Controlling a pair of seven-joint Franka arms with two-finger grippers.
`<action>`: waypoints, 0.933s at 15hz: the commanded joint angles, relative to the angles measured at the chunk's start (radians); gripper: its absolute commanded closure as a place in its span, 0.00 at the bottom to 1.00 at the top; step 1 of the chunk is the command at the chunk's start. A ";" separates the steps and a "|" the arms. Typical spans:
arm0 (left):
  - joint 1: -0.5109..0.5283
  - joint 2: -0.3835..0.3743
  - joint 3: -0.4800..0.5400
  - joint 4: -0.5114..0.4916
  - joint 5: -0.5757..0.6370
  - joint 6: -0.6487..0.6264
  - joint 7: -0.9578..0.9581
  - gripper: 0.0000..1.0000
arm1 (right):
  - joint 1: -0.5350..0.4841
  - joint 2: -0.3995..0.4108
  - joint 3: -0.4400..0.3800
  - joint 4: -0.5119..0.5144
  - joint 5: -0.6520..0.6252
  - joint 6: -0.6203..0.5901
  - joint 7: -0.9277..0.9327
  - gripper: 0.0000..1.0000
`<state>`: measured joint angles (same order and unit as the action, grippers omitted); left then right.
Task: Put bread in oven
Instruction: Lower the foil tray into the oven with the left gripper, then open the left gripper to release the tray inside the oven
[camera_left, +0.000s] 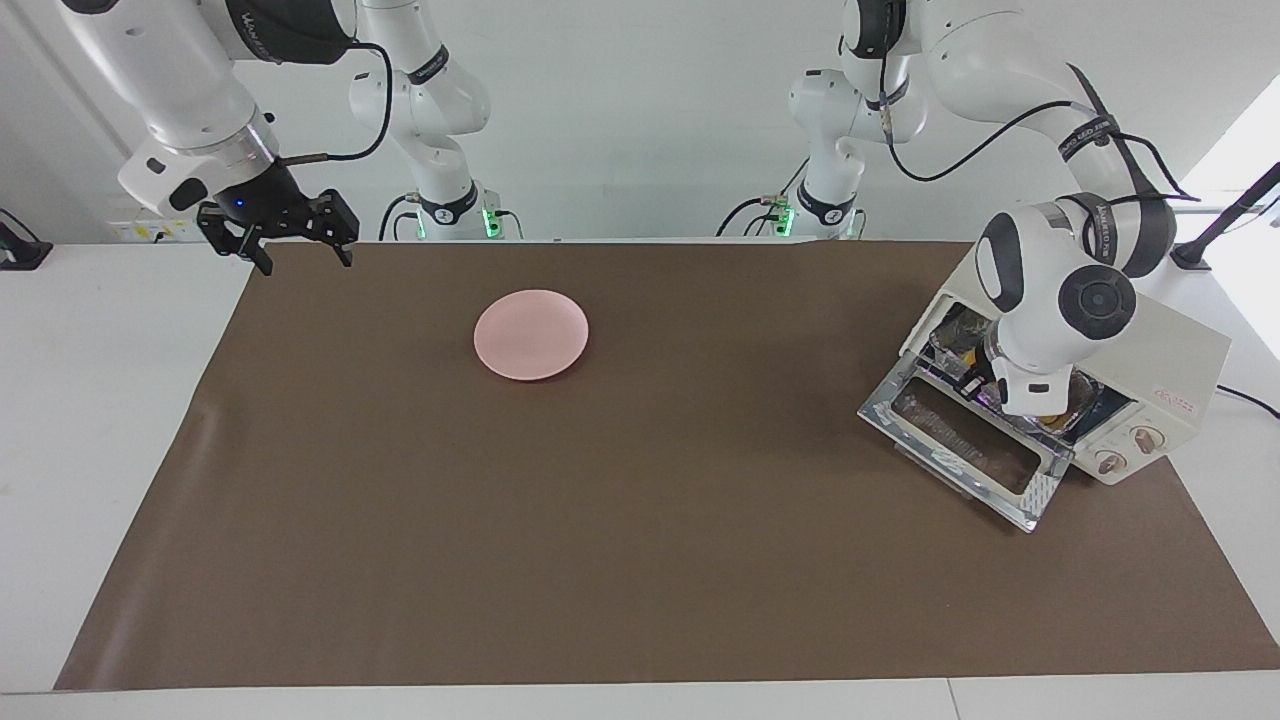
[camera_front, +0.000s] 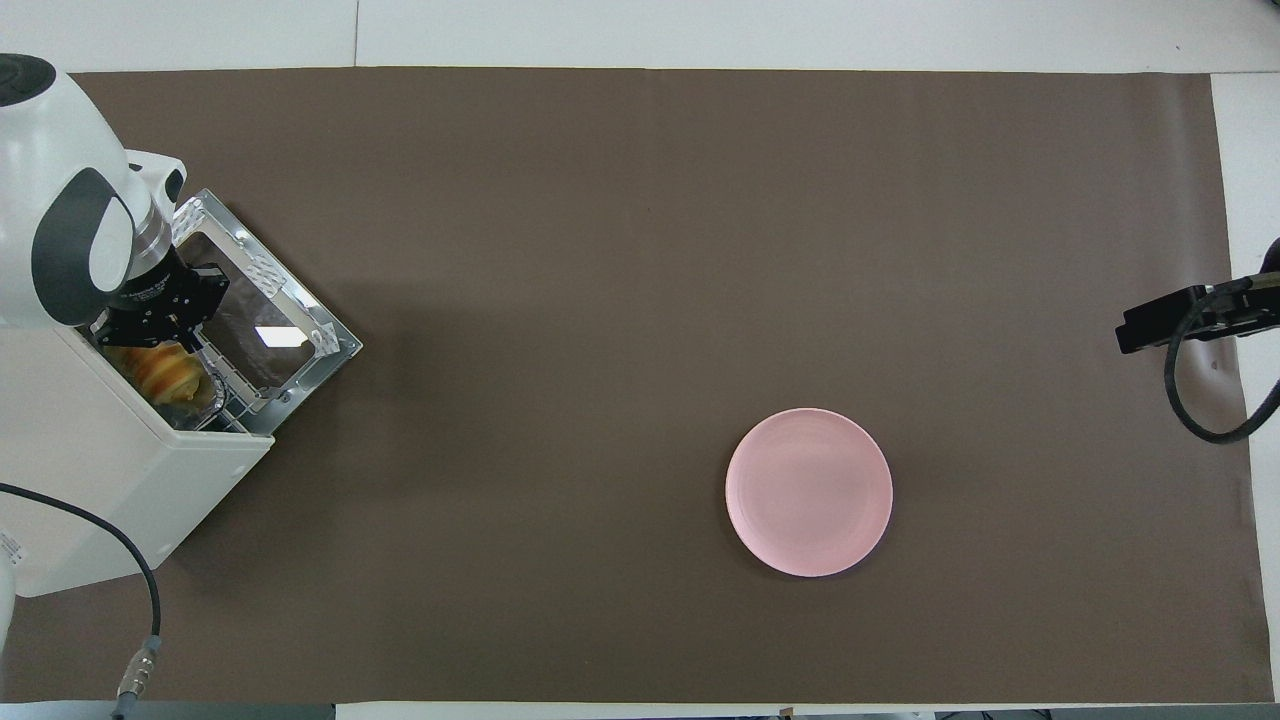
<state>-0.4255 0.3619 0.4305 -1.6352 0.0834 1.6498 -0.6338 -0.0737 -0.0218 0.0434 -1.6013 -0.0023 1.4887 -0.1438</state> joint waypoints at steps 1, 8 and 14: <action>-0.019 -0.032 -0.001 -0.041 0.065 0.027 -0.037 1.00 | -0.020 -0.023 0.015 -0.026 -0.015 0.004 -0.019 0.00; -0.013 -0.040 -0.001 -0.052 0.070 -0.004 -0.062 1.00 | -0.020 -0.023 0.015 -0.026 -0.015 0.004 -0.019 0.00; -0.004 -0.040 -0.001 -0.049 0.068 -0.002 -0.073 0.25 | -0.020 -0.023 0.015 -0.026 -0.015 0.004 -0.019 0.00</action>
<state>-0.4265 0.3602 0.4322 -1.6478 0.1253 1.6471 -0.6860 -0.0737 -0.0218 0.0434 -1.6013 -0.0023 1.4887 -0.1438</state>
